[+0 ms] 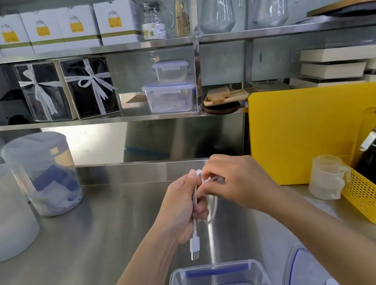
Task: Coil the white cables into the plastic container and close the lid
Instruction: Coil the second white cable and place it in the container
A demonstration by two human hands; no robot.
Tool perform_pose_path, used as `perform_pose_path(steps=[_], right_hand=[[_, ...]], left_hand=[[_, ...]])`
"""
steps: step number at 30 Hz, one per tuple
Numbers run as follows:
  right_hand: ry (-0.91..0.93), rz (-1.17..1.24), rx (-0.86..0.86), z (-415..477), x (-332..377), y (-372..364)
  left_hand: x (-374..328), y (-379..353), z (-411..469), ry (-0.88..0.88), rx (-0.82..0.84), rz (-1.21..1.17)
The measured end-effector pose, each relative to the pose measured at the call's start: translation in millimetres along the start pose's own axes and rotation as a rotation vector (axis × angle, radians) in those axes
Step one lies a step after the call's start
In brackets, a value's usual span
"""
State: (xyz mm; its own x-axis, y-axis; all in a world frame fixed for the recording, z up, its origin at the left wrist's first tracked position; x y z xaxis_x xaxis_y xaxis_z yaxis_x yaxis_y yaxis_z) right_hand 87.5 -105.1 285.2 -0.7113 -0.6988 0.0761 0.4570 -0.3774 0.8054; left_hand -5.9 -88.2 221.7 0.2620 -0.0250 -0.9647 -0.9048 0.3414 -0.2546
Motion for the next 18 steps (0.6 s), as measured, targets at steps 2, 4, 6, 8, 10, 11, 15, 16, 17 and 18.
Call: perform_pose_path(steps=[2, 4, 6, 8, 10, 11, 15, 16, 17, 18], right_hand=[[0.004, -0.047, 0.045, 2, -3, 4], [0.036, -0.072, 0.074, 4, -3, 9], [0.056, -0.091, 0.057, 6, -3, 16], [0.035, -0.085, 0.058, 7, -4, 19], [0.016, -0.056, 0.068, 7, -6, 20], [-0.01, -0.011, 0.077, 7, -9, 20], [-0.229, 0.247, 0.087, 6, -43, 27], [-0.262, 0.26, 0.073, 4, -51, 29], [-0.284, 0.267, 0.047, 3, -59, 33], [-0.303, 0.278, 0.007, 1, -66, 36]], left_hand=[[0, -4, -3, 0.035, 0.039, 0.014], [-1, -5, -6, 0.065, 0.067, 0.066], [-2, -7, -8, 0.08, 0.099, 0.096], [-3, -9, -9, 0.085, 0.138, 0.074], [-2, -8, -12, 0.091, 0.168, -0.001], [-1, -6, -14, 0.095, 0.176, -0.049], [-1, 4, -22, 0.109, 0.192, -0.209], [-1, 8, -25, 0.107, 0.197, -0.217], [-2, 10, -28, 0.104, 0.205, -0.222], [-3, 12, -31, 0.1, 0.215, -0.232]])
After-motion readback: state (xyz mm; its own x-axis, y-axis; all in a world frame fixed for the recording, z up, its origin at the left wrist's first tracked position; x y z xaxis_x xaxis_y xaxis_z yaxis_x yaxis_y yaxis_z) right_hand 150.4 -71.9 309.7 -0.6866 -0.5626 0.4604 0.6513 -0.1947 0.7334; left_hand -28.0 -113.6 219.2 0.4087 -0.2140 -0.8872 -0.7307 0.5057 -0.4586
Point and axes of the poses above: each hand's wrist, its own z-axis towards the middle knuckle, its own y-axis out of the back of the hand, x = y × z, the point moved 6 cm from there along z, towards the middle knuckle, and after that the axes turned 5 degrees about x, right-handed, at the moved point
